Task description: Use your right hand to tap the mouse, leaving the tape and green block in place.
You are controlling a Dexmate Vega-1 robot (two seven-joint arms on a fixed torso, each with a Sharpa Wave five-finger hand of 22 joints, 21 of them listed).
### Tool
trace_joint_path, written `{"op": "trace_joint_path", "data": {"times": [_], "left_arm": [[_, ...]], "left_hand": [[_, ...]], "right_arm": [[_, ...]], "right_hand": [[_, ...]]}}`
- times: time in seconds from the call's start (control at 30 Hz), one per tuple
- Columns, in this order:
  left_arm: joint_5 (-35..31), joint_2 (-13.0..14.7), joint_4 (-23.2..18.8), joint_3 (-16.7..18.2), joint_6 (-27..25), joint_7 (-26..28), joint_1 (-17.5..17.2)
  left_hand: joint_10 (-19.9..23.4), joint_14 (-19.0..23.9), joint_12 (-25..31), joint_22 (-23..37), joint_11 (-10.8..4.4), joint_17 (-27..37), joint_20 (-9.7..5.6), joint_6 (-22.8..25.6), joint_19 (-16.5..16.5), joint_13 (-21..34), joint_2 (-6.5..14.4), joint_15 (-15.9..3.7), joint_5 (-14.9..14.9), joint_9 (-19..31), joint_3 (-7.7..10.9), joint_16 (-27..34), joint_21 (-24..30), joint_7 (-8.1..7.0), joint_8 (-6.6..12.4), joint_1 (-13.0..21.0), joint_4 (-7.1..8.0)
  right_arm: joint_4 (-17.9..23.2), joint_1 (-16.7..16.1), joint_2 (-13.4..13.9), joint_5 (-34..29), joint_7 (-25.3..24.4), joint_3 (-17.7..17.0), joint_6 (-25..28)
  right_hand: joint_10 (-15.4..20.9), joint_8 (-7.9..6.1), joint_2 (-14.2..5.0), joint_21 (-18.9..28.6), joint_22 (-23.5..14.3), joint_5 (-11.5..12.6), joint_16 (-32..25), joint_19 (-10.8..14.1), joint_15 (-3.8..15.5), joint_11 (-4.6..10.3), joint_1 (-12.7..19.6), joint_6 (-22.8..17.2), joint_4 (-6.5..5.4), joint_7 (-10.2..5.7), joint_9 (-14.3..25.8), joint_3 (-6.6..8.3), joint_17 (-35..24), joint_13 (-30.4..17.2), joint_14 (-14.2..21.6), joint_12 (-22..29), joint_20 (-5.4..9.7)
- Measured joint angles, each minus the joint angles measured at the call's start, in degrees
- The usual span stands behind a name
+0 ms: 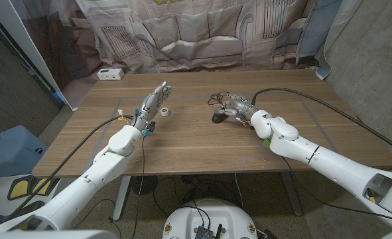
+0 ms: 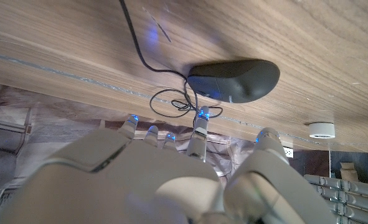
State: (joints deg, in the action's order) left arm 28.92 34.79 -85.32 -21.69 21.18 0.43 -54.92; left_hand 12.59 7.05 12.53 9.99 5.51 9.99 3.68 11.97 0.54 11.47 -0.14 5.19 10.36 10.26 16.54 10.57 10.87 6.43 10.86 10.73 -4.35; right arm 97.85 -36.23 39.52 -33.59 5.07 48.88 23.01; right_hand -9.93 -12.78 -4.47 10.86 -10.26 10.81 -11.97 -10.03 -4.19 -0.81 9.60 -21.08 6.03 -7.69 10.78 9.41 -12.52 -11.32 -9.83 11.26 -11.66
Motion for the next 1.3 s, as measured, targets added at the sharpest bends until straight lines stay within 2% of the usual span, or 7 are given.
{"op": "trace_joint_path", "data": {"times": [0.63,1.3], "left_arm": [[0.2,-0.5,1.7,-0.4,0.6,-1.0,1.1],[0.2,-0.5,1.6,-0.4,0.1,-0.5,1.1]], "left_hand": [[0.0,0.0,0.0,0.0,0.0,0.0,0.0,0.0,0.0,0.0,0.3,0.0,0.0,0.0,0.23,0.0,0.0,0.0,0.0,0.3,-0.23],[0.0,0.0,0.0,0.0,0.0,0.0,0.0,0.2,0.0,0.0,0.3,0.0,0.0,0.0,-0.02,0.0,0.0,-0.2,0.0,0.3,-0.47]], "right_arm": [[-0.8,0.7,-0.3,0.0,0.8,0.9,0.9],[-1.4,0.8,-0.3,0.7,1.0,1.1,1.0]], "right_hand": [[0.0,0.4,0.0,0.4,0.0,0.0,0.0,0.0,0.0,0.0,0.0,-0.8,0.24,0.2,0.0,0.24,0.0,0.0,0.0,0.0,0.0],[0.0,0.46,0.0,0.4,0.0,0.0,-0.3,0.0,0.0,0.0,0.0,-2.4,0.24,0.7,0.0,0.23,0.0,0.0,0.0,0.4,0.0]]}}
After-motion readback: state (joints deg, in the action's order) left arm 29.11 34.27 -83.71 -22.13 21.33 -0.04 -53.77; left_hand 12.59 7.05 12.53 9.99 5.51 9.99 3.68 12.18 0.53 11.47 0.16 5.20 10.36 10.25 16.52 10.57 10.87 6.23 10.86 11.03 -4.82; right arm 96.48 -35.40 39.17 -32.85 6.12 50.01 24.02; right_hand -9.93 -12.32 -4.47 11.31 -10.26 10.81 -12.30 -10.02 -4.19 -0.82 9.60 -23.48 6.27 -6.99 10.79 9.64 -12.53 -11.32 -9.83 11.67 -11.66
